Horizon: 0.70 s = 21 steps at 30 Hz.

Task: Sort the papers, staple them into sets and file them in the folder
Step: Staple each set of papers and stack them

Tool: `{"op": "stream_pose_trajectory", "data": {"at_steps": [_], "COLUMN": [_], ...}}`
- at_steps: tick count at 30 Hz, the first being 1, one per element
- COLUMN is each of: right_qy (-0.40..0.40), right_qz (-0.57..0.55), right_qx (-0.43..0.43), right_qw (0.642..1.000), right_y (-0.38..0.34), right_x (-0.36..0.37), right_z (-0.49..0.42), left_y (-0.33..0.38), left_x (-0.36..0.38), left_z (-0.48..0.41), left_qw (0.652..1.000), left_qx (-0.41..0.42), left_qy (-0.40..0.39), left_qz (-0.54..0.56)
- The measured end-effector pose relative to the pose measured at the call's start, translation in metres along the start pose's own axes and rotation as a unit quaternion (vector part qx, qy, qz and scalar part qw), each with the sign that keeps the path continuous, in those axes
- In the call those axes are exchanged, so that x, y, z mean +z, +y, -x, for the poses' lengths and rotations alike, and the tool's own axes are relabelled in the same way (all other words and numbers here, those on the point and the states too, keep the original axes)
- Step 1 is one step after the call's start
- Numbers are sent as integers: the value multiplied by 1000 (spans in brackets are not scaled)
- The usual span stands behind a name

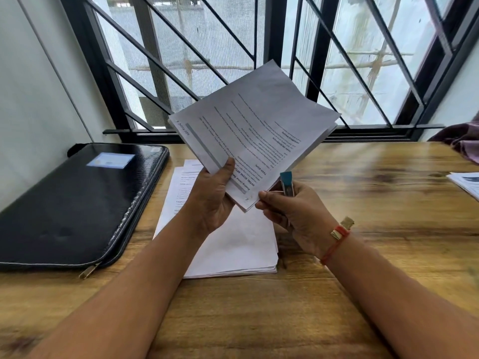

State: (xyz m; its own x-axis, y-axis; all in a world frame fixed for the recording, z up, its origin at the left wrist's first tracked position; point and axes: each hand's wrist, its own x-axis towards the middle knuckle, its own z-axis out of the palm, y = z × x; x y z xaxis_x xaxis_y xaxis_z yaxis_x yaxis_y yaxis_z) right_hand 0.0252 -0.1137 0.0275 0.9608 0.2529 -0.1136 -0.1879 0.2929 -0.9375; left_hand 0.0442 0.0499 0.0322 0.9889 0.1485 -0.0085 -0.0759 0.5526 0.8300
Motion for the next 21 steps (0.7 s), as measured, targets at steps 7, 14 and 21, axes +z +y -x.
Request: {"op": "stream_pose_trajectory", "data": {"at_steps": [7, 14, 21], "right_qy": [4, -1, 13], "right_qz": [8, 48, 4], "right_qx": [1, -17, -15], "right_qw": [1000, 999, 1000], "right_y": [-1, 2, 3], "right_x": [0, 3, 4], "right_z": [1, 1, 2], "left_y": [-2, -2, 0], "left_x": [0, 2, -1], "left_z": [-1, 0, -3], "left_qw": [1000, 1000, 999], "left_qx": [5, 3, -5], "left_qy": [5, 12, 11], "left_qz": [5, 13, 37]}}
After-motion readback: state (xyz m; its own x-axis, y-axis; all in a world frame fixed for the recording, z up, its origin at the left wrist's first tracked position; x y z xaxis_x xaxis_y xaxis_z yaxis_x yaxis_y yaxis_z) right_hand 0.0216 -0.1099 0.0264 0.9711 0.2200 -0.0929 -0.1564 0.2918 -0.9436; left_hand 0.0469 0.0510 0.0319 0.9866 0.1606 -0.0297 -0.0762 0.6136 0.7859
